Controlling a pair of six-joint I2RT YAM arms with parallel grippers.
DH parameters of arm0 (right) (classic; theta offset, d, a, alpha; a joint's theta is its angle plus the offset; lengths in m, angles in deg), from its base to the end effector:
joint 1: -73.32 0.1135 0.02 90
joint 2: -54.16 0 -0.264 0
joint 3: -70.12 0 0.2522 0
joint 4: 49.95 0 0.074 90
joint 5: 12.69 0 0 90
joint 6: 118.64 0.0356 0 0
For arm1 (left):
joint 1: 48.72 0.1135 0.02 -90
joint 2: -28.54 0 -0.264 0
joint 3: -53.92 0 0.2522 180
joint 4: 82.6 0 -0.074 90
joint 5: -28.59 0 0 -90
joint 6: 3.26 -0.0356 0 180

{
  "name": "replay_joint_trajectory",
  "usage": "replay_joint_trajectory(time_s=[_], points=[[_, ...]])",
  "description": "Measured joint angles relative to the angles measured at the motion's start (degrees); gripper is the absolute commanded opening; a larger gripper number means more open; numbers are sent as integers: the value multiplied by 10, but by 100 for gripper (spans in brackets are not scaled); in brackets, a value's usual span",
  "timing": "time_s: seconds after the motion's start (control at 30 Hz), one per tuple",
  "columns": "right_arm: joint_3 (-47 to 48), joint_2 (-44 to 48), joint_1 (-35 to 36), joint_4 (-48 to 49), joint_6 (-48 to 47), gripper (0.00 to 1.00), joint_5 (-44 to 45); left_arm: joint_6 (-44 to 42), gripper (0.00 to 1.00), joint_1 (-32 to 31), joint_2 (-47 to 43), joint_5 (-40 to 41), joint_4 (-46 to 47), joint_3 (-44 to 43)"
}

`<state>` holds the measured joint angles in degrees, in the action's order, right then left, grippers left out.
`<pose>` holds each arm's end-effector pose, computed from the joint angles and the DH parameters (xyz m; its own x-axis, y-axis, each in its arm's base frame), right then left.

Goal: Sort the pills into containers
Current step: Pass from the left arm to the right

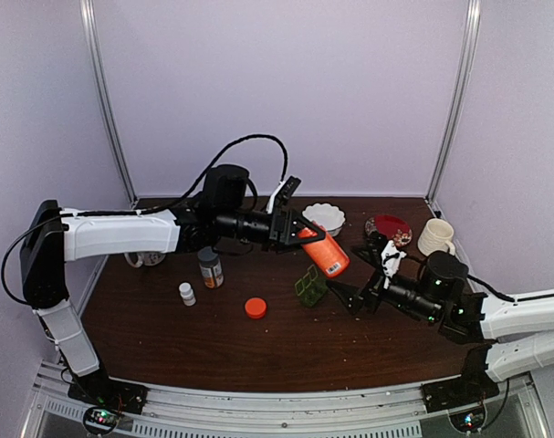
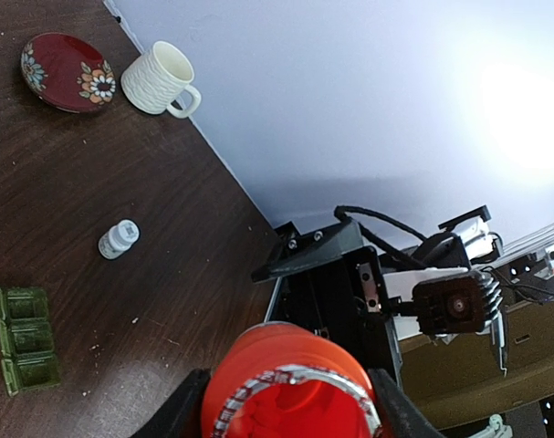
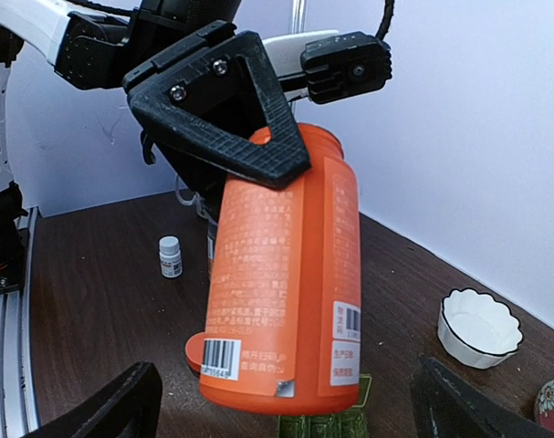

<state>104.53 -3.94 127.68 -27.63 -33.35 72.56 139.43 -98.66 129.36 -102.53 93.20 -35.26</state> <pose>0.1263 0.1812 0.2337 0.0566 -0.0615 -0.9965 -0.8564 0.5101 -0.0801 0.2482 -0.3316 0.2944 -0.8889 0.1261 -0.4403 0.4566 0.1665 -0.8740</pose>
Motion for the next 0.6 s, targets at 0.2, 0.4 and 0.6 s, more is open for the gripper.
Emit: replay_joint_trajectory(time_s=[0.2, 0.4, 0.6], points=[[0, -5, 0, 9, -31, 85, -3, 17, 43, 0, 0, -5, 16, 9], [2, -23, 6, 24, -61, 73, -3, 28, 43, 0, 0, -11, 29, 11], [5, -36, 13, 28, -80, 64, 0, 34, 43, 0, 0, -13, 30, 11]])
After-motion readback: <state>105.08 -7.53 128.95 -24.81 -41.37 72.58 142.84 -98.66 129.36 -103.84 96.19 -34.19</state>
